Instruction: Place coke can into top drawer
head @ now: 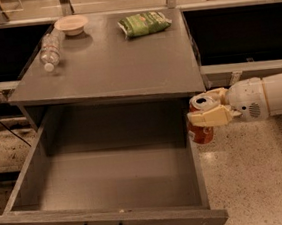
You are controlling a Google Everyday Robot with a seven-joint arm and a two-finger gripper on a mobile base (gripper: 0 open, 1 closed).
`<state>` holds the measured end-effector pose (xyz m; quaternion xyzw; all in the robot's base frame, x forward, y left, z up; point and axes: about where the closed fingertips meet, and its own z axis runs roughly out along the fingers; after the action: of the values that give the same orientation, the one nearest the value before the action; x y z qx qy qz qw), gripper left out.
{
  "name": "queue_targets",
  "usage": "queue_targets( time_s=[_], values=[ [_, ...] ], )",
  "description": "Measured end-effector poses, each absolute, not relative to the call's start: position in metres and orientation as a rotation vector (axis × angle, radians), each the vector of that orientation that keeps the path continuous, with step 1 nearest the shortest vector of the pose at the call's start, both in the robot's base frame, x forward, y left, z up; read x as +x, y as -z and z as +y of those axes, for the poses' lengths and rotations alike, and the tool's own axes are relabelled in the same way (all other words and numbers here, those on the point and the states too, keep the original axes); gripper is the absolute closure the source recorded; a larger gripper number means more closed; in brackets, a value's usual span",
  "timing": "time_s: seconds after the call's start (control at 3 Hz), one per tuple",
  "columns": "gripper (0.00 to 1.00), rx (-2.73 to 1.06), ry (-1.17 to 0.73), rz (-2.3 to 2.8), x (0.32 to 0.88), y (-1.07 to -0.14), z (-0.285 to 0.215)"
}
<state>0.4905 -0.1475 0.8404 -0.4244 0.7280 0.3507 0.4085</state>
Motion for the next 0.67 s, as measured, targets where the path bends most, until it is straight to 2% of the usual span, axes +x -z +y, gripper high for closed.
queue_targets(
  time_s=[0.67],
  values=[
    [1.0,-1.049,-0.982,1.829,0.463,-0.818,-0.134]
  ],
)
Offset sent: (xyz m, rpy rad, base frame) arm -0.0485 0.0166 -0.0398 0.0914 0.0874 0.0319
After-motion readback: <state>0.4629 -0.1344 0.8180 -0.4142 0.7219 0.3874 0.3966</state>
